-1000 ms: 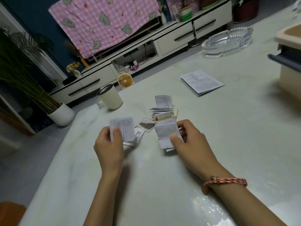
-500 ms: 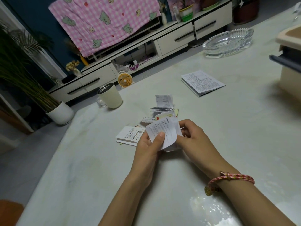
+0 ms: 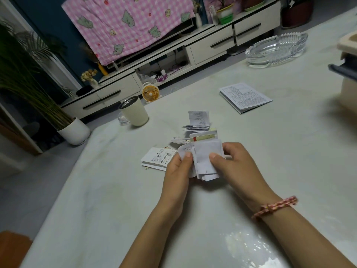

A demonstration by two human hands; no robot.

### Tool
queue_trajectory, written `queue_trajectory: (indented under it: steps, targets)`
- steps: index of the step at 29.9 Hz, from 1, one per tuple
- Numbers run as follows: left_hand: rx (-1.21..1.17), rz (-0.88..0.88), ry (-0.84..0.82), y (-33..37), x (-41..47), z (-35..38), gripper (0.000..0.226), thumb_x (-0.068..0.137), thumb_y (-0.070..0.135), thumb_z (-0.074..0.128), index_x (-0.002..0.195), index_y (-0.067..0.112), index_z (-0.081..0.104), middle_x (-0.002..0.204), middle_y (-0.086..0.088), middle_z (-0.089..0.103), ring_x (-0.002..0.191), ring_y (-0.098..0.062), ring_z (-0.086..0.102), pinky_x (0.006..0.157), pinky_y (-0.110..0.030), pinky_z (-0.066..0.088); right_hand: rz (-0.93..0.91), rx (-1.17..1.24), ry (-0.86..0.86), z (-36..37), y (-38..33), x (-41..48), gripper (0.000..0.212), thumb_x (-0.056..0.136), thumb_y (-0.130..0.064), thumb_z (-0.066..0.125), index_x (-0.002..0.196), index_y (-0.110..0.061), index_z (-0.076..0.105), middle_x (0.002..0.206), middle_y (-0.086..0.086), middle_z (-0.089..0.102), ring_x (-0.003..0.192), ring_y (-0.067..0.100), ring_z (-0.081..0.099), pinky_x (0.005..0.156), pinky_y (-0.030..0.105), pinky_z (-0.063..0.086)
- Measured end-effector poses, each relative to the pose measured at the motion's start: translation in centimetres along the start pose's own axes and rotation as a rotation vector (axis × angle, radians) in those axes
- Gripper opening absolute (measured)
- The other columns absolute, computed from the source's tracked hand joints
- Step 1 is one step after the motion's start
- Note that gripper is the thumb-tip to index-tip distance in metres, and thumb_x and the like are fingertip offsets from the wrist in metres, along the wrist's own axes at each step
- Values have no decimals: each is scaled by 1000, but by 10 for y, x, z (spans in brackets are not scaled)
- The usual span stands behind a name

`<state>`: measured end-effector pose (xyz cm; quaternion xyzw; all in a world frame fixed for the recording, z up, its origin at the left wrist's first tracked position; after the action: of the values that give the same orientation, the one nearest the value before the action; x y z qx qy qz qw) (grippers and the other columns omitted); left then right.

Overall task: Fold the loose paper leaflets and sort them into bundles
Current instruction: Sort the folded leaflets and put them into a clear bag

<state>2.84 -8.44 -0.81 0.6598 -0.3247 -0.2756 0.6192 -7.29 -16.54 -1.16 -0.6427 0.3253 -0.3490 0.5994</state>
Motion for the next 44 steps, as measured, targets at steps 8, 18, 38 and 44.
queue_trajectory:
  steps: [8, 18, 38, 44]
  targets:
    - [960, 153, 235, -10, 29, -60, 39, 89, 40, 57, 122, 19, 55, 125, 3, 54, 120, -20, 47, 97, -27, 37, 10, 14, 22, -6, 4, -1, 15, 92, -12, 51, 107, -17, 54, 103, 5, 65, 94, 21, 62, 82, 33, 49]
    - [1443, 273, 274, 5, 31, -65, 18, 95, 19, 42, 80, 13, 49, 81, -13, 60, 78, -35, 51, 60, -34, 30, 104, 164, 50, -9, 2, -2, 14, 92, -6, 53, 99, -16, 58, 98, 6, 68, 88, 20, 65, 72, 20, 48]
    - [-91, -159, 67, 8, -5, 6, 39, 69, -5, 40, 99, 4, 63, 104, -19, 68, 101, -34, 63, 85, -38, 49, 223, 428, 102, -6, 3, -4, 15, 93, -7, 50, 103, -6, 60, 104, 15, 68, 94, 28, 65, 88, 38, 52]
    - [-44, 42, 7, 6, -1, 1, 52, 76, 31, 60, 121, 8, 49, 116, -11, 64, 106, -24, 62, 90, -34, 50, -167, 125, -23, 4, -5, -15, 22, 92, -9, 52, 104, -26, 45, 106, 2, 65, 93, 12, 64, 78, 22, 51]
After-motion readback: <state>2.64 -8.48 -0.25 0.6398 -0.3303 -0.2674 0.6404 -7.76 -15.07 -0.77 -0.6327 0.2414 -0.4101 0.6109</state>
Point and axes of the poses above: each hand's wrist, its own x-axis towards the middle knuckle, its own z-axis out of the palm, y = z × x, the point moved 1 cm from there along x, towards the middle knuckle
